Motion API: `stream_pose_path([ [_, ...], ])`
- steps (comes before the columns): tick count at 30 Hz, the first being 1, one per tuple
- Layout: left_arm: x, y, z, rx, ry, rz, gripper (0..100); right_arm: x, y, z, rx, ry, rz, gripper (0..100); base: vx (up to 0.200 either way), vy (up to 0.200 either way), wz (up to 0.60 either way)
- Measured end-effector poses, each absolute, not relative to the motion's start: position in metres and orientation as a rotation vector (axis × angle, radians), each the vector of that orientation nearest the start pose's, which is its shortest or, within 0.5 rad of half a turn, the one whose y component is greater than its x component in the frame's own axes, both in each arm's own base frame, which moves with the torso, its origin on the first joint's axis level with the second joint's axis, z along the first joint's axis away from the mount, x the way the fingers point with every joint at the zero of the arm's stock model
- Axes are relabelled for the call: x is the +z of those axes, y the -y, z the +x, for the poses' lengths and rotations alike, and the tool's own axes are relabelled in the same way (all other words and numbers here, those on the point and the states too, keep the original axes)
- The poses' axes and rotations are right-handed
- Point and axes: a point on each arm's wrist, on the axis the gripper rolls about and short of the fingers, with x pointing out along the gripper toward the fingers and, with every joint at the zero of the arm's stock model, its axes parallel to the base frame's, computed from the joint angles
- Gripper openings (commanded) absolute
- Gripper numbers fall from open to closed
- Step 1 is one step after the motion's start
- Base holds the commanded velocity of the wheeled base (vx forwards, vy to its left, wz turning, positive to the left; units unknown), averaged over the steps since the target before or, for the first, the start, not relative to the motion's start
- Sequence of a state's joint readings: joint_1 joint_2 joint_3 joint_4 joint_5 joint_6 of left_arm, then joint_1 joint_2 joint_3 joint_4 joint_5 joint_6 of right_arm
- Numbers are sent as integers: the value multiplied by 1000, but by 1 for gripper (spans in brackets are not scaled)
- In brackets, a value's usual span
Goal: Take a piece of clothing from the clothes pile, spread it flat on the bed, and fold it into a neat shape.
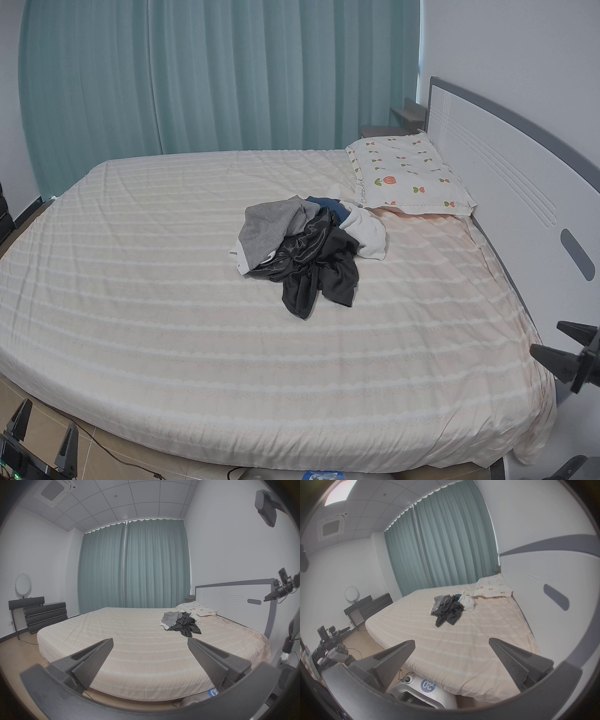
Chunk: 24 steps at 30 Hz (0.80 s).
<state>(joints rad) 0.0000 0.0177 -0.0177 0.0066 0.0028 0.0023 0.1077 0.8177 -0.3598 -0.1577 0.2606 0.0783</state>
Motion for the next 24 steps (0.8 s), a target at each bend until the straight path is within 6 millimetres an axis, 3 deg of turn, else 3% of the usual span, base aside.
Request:
stream_pose_path([
  [11, 80, 0, -23, 2, -7, 6, 100, 164, -43, 196, 316, -505, 187, 100, 0, 0, 0],
  [24, 80, 0, -23, 3, -7, 6, 100, 112, -116, 353, 214, -557, 278, 100, 0, 0, 0],
])
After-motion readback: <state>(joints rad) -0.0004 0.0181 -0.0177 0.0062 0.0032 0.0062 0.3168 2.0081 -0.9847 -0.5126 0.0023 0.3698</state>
